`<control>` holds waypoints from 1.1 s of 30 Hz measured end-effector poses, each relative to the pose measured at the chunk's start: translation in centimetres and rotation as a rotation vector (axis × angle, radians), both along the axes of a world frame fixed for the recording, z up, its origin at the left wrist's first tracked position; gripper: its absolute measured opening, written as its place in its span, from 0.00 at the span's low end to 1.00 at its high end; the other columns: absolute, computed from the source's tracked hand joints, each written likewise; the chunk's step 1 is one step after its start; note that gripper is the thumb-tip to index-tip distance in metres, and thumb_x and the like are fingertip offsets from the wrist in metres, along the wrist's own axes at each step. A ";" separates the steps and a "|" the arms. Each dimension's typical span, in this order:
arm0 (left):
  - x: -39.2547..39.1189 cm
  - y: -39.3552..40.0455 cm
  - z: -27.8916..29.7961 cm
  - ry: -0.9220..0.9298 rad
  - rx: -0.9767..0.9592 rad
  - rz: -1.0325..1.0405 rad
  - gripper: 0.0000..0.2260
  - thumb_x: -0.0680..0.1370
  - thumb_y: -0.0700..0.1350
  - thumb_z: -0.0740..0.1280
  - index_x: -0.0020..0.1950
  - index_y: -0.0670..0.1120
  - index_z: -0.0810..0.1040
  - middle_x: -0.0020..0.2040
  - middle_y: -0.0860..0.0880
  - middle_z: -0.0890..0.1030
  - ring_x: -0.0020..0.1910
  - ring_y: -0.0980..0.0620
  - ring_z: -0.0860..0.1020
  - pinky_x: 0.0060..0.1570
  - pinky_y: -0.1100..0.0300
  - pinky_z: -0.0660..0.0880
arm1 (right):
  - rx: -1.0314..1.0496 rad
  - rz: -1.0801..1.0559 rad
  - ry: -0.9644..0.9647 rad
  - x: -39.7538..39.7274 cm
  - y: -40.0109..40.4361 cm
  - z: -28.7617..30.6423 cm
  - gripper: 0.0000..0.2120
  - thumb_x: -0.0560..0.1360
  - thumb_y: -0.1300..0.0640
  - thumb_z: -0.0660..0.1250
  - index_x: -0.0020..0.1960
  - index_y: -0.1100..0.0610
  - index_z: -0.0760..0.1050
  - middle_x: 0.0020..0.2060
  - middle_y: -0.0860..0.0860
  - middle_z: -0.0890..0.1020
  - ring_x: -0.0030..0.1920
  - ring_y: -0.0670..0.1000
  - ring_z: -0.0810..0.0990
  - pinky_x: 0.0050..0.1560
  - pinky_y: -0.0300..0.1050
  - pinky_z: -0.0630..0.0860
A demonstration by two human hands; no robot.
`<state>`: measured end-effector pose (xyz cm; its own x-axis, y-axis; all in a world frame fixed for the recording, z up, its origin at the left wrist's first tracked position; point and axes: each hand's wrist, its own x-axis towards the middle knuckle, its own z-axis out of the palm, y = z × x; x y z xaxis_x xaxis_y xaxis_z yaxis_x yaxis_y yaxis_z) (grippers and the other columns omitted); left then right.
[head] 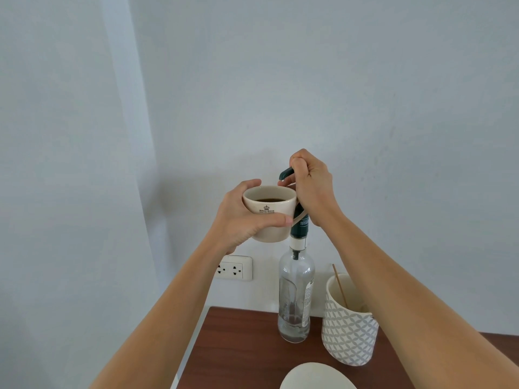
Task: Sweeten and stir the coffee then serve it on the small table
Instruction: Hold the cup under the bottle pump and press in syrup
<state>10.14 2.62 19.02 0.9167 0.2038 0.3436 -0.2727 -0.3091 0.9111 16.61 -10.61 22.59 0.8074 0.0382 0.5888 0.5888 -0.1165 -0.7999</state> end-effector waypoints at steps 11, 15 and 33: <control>-0.1 0.0 -0.1 0.009 -0.005 0.002 0.53 0.47 0.56 0.81 0.72 0.51 0.72 0.59 0.51 0.81 0.55 0.53 0.81 0.50 0.58 0.79 | 0.004 0.003 -0.003 0.0 0.0 -0.1 0.10 0.77 0.61 0.55 0.38 0.56 0.69 0.19 0.42 0.76 0.32 0.51 0.82 0.38 0.46 0.76; -0.1 0.0 -0.1 0.005 -0.003 0.005 0.53 0.47 0.56 0.81 0.72 0.51 0.72 0.59 0.51 0.81 0.56 0.52 0.81 0.51 0.59 0.79 | -0.010 -0.007 -0.009 0.1 0.0 -0.2 0.11 0.77 0.61 0.55 0.37 0.55 0.68 0.19 0.41 0.75 0.32 0.51 0.82 0.39 0.46 0.76; 0.0 -0.1 -0.1 0.017 -0.004 -0.001 0.53 0.47 0.56 0.81 0.72 0.52 0.73 0.60 0.51 0.81 0.56 0.53 0.81 0.49 0.59 0.78 | -0.038 -0.027 -0.005 0.2 -0.1 -0.3 0.10 0.77 0.61 0.54 0.38 0.59 0.69 0.20 0.41 0.77 0.32 0.51 0.83 0.37 0.43 0.74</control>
<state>10.15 2.50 18.95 0.9227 0.2037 0.3273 -0.2577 -0.3054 0.9167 16.84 -10.72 22.28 0.8055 0.0383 0.5913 0.5889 -0.1624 -0.7917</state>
